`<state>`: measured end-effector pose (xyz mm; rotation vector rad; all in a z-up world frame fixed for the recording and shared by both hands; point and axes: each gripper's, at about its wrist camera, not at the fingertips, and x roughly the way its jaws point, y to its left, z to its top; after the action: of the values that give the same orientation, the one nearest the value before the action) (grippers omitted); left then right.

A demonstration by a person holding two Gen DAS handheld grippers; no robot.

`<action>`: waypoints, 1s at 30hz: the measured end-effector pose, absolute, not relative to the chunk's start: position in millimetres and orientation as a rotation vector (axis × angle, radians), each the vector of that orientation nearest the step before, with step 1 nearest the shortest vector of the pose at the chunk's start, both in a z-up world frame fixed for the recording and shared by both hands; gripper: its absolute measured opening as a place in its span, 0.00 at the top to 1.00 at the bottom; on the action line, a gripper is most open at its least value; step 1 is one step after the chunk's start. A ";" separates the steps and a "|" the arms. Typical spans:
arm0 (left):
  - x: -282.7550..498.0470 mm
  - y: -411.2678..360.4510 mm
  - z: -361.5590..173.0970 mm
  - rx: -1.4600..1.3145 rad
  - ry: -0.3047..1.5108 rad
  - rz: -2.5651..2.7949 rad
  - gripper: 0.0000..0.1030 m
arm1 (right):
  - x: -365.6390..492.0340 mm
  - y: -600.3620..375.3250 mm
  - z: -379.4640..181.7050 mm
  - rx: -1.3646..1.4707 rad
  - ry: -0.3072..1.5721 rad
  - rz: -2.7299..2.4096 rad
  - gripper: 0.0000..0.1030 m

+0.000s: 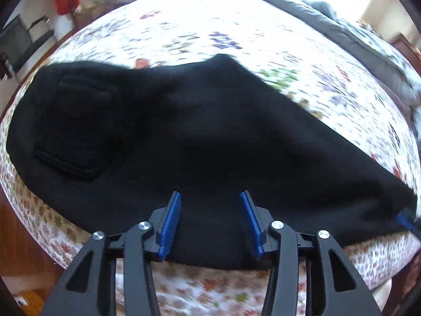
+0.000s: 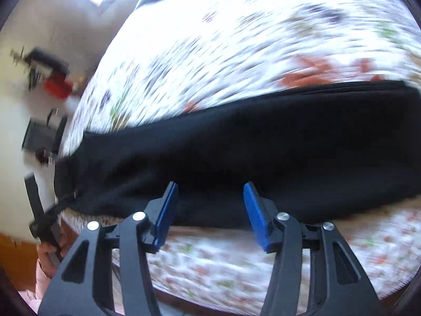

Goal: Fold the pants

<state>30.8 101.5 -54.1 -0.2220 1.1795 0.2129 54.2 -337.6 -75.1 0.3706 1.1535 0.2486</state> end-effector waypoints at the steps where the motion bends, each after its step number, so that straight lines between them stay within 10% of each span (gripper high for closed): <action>1: 31.1 90.0 -52.5 -0.198 1.182 0.189 0.49 | 50.9 -364.9 -65.4 0.394 1.119 0.194 0.45; 14: 82.1 -7.2 -55.3 -0.120 1.180 0.032 0.45 | 96.3 -522.1 -81.6 0.434 1.102 0.008 0.38; 17: 96.2 -23.7 -61.9 -0.123 1.184 0.025 0.45 | 106.6 -517.7 -85.0 0.406 1.118 0.047 0.48; 21: 106.3 -39.3 -74.8 -0.096 1.195 0.038 0.43 | 110.8 -521.4 -75.6 0.334 1.077 0.047 0.93; 30: 101.7 -62.9 -80.7 -0.032 1.130 0.094 0.37 | 126.4 -540.5 -79.2 0.416 1.075 0.080 0.92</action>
<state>101.7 -62.9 -80.7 -0.0319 1.1300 0.0936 126.4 -540.5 -79.2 0.4160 1.0752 0.0805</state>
